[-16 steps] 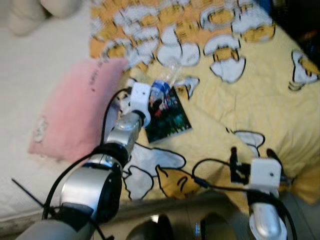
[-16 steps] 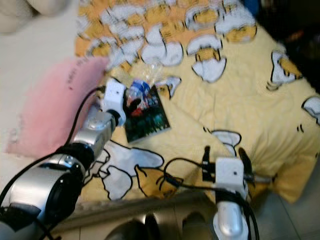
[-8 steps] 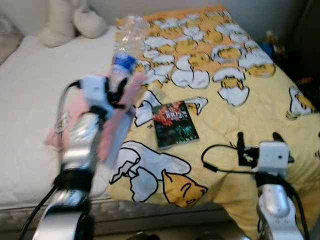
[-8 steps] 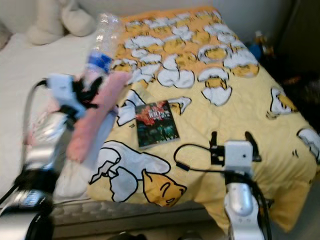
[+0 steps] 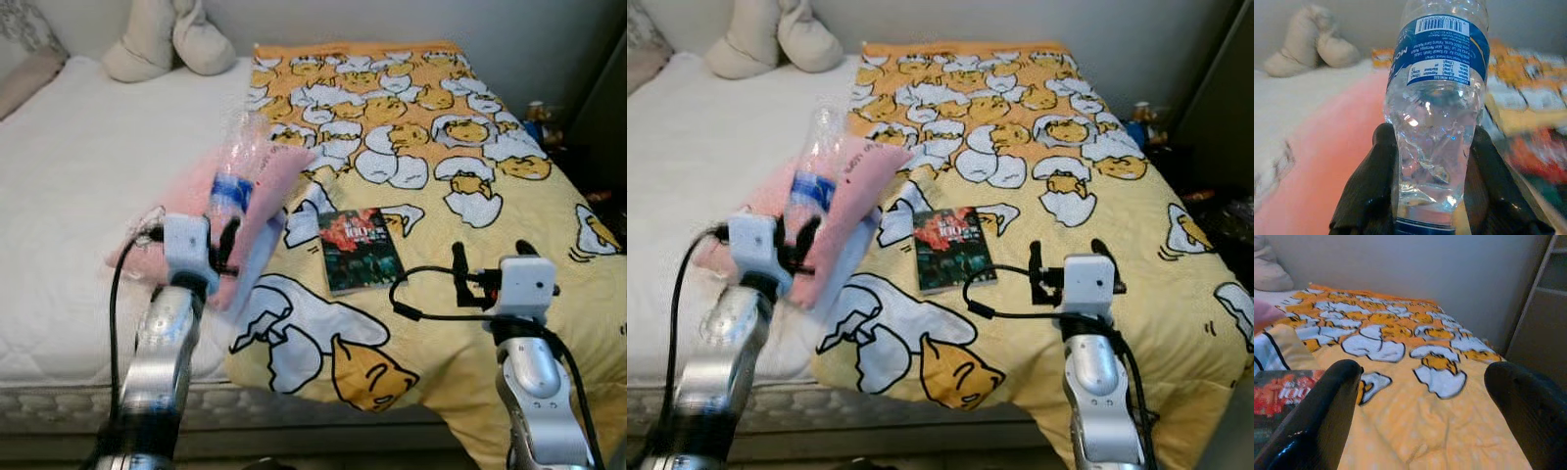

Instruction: Clean up the room

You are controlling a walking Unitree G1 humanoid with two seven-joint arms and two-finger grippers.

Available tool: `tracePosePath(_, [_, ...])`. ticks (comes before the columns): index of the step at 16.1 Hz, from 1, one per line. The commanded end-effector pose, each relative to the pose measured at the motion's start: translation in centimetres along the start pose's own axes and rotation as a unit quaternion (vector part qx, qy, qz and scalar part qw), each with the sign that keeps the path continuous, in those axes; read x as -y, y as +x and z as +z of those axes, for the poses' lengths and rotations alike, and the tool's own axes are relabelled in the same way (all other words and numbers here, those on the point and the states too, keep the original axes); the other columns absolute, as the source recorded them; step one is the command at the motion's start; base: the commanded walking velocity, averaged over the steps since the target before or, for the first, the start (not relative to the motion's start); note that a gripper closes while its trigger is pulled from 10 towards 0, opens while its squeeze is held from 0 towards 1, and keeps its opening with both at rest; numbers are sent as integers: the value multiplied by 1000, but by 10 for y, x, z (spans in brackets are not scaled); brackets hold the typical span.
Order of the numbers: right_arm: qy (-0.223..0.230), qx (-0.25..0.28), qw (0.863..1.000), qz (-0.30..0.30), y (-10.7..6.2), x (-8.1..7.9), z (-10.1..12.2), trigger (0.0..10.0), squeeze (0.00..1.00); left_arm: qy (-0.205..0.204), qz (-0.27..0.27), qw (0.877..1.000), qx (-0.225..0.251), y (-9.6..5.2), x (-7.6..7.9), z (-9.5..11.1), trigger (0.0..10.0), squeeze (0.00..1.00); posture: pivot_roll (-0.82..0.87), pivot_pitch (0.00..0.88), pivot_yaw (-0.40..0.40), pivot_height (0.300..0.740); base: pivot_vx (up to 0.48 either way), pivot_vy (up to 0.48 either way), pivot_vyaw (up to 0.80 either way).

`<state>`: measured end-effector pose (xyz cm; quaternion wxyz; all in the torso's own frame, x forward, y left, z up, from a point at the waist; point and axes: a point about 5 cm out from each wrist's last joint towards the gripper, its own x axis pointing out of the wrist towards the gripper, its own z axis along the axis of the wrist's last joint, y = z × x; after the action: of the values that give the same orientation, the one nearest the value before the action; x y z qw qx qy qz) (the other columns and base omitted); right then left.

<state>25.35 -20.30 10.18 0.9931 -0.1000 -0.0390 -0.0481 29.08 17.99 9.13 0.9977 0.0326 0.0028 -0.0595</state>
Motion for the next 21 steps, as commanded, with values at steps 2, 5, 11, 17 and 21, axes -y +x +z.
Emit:
tracePosePath(2, [13,-14,999,37,-12,-4,-6,10000,0,-6,-63,997,-35,-35,14,-24,10000,0,-131,0,39,740,0,0,0])
tracePosePath(5, [15,-33,998,48,-18,-3,-14,10000,0,12,-85,996,-16,-33,26,-19,10000,0,-129,0,17,740,0,0,0])
tracePosePath(11, [72,-39,995,60,-7,-16,-17,10000,0,6,-33,999,-30,2,25,-16,10000,0,-113,0,17,740,0,0,0])
tracePosePath(17, [95,-52,993,46,-7,-18,-22,10000,0,4,-49,999,-12,18,40,-1,10000,0,-132,0,49,740,-258,0,0])
tracePosePath(21, [98,-53,993,43,-7,-17,-23,10000,0,4,-53,999,-12,23,45,1,10000,0,-140,0,54,740,-456,0,0])
